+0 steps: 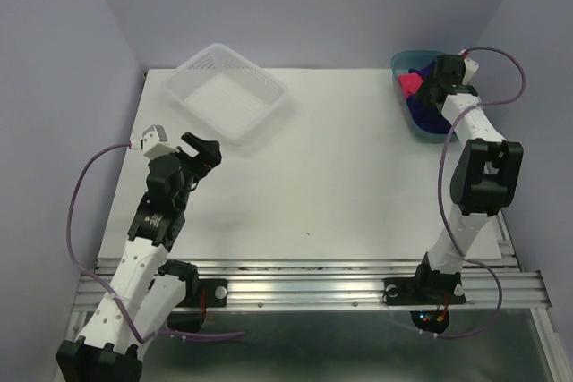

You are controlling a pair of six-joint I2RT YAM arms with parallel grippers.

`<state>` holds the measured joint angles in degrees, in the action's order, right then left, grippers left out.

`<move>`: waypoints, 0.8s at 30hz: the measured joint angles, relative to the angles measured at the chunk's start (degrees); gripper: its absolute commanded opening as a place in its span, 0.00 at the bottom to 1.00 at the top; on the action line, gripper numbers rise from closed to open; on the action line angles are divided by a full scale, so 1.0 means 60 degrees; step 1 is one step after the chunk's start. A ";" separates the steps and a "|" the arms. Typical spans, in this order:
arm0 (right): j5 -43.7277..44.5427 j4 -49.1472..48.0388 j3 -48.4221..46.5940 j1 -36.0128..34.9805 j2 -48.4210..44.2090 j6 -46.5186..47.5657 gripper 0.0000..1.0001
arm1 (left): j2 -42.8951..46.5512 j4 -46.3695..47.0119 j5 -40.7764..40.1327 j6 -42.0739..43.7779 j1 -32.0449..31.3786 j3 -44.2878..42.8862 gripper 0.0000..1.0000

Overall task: Fold and stack the towels
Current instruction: Grab crumpled towel

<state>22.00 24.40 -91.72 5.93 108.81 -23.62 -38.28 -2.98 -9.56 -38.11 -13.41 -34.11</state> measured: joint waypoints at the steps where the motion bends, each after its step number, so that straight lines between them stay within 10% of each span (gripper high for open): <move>1: 0.0015 0.0055 -0.0062 0.0000 0.0117 0.0011 0.85 | -0.0029 0.0011 -0.0015 0.0007 0.0000 0.0000 0.99; 24: -0.0277 -0.0062 -0.0401 0.0204 0.1075 0.0084 0.48 | -0.0091 0.0029 -0.0058 0.0025 0.0000 0.0000 0.99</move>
<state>20.34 24.03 -94.13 7.16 115.26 -23.11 -38.83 -2.81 -9.91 -37.95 -13.41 -34.11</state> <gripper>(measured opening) 0.593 0.986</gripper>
